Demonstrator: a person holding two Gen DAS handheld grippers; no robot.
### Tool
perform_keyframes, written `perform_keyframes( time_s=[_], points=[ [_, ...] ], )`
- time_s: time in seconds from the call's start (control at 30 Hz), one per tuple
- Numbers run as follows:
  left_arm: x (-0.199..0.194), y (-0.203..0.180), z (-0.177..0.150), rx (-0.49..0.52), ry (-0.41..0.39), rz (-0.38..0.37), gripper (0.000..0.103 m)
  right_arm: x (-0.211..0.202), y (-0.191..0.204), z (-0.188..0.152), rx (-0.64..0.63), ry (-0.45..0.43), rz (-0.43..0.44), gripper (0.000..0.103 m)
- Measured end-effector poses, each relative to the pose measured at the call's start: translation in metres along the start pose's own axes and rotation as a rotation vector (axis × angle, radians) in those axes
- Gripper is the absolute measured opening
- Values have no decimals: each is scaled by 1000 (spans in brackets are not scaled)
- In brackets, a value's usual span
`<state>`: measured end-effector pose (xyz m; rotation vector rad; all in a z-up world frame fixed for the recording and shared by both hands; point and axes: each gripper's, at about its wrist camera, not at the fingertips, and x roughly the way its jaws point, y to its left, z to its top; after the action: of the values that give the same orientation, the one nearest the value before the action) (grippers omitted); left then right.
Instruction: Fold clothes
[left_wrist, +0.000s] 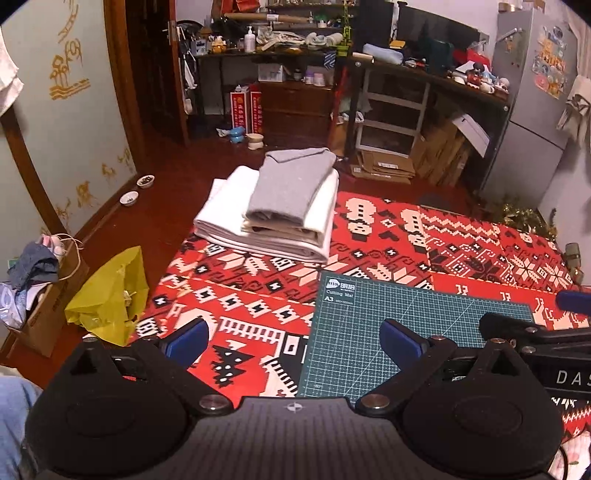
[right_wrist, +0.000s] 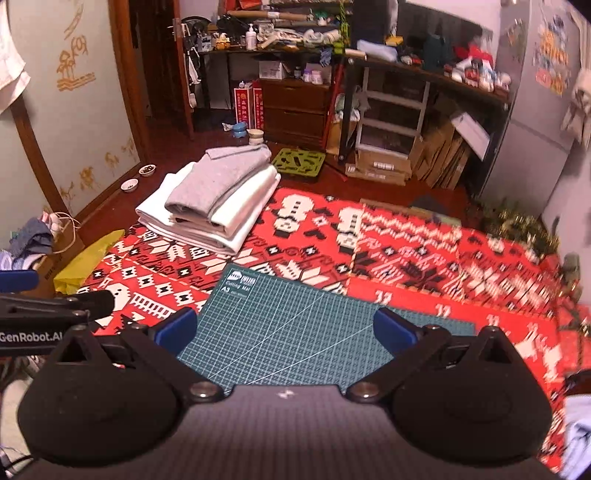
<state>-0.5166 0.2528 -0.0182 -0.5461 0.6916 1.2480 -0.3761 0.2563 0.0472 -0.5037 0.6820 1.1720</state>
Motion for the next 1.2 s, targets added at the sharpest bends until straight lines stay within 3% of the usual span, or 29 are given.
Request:
perform_keyframes(
  time_s=[0.23, 1.2],
  points=[
    [-19, 2, 2, 19, -37, 57, 100, -20, 5, 9, 10, -32, 14, 103],
    [-33, 11, -1, 7, -43, 73, 99, -31, 23, 10, -9, -16, 36, 103]
  ],
)
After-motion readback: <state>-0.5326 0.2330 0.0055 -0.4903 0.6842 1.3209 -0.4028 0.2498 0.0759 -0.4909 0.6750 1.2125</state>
